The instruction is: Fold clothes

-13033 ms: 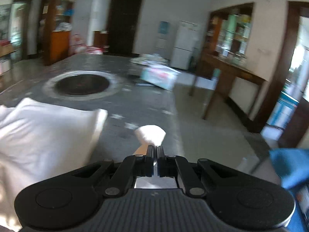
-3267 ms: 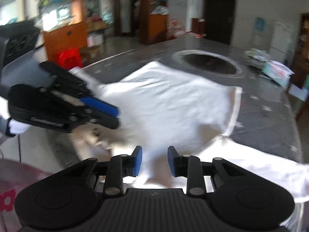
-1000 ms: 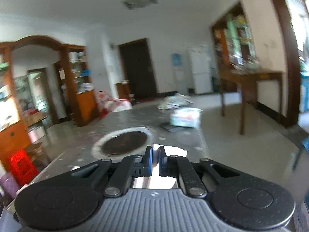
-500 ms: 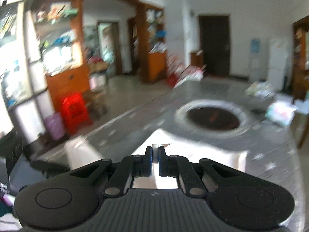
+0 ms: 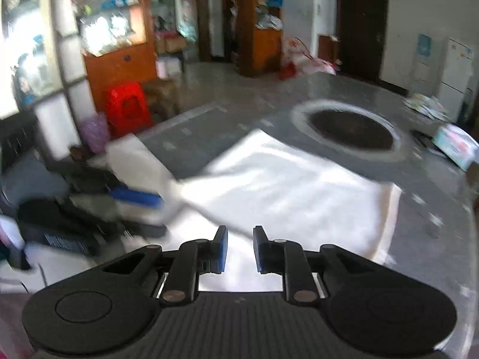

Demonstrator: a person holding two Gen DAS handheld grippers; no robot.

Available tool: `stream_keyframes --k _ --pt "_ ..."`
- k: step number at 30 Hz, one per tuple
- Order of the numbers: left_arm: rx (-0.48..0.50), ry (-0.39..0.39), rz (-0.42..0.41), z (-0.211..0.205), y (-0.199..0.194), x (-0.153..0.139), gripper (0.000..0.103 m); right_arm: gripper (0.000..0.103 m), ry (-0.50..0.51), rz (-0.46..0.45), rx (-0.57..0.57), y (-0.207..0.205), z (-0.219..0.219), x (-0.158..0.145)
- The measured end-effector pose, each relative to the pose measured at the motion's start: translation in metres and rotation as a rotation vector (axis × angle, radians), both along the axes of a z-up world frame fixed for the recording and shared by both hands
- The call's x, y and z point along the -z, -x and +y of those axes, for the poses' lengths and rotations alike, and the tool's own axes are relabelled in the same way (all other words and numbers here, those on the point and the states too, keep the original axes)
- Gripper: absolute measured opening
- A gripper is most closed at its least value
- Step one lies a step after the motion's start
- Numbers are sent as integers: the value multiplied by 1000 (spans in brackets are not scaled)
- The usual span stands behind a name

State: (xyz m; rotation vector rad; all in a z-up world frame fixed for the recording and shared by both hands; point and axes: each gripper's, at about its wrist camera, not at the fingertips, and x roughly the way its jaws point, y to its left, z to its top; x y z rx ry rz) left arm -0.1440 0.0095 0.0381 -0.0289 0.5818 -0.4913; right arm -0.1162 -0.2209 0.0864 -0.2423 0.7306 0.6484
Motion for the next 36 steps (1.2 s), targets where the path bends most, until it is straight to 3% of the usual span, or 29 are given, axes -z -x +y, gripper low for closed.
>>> stream_keyframes --k 5,7,11,15,23,30,36 --pt "40 -11 24 -17 -13 7 45 17 31 83 102 0 -34 32" --pt "42 -25 45 -20 -19 13 34 17 24 108 135 0 -45 43" --pt "16 -42 77 -17 -32 18 29 17 -11 94 142 -2 -56 38" --pt "11 -60 70 -18 -33 19 29 17 -34 32 169 -16 -59 30" --pt "4 -69 75 -14 -34 19 28 18 -65 67 280 -39 -81 48" --pt "-8 -62 47 -13 -28 8 29 18 -41 20 308 -30 -89 40" --pt "11 -78 49 -16 -22 8 29 18 33 30 296 -25 -81 53"
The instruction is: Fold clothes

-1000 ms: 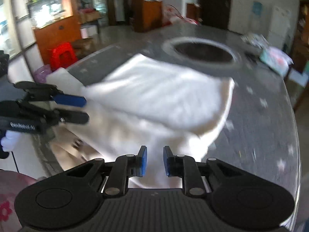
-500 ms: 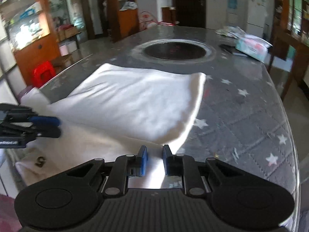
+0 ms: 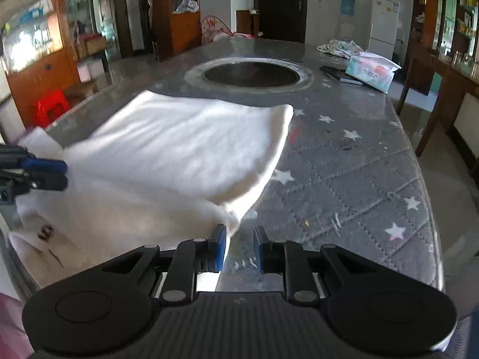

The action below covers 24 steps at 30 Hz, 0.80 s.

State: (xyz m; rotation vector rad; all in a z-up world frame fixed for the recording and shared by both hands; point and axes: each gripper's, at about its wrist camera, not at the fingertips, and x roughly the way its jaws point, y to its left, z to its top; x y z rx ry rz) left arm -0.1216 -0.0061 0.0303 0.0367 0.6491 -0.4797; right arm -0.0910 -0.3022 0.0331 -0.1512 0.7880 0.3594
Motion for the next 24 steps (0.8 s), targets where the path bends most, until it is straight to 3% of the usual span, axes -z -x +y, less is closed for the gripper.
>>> stream_keyframes --k 6,14,19,24 --pt "-3 -22 -2 2 11 1 29 18 -6 -46 -50 20 8 -17" --pt "-42 -65 6 14 27 8 29 19 52 -47 -170 35 40 -17" --pt "-101 -49 -7 32 33 3 29 19 19 -44 -303 30 82 -19" --pt "-225 -22 -14 62 36 -4 35 19 36 -22 -410 30 126 -4"
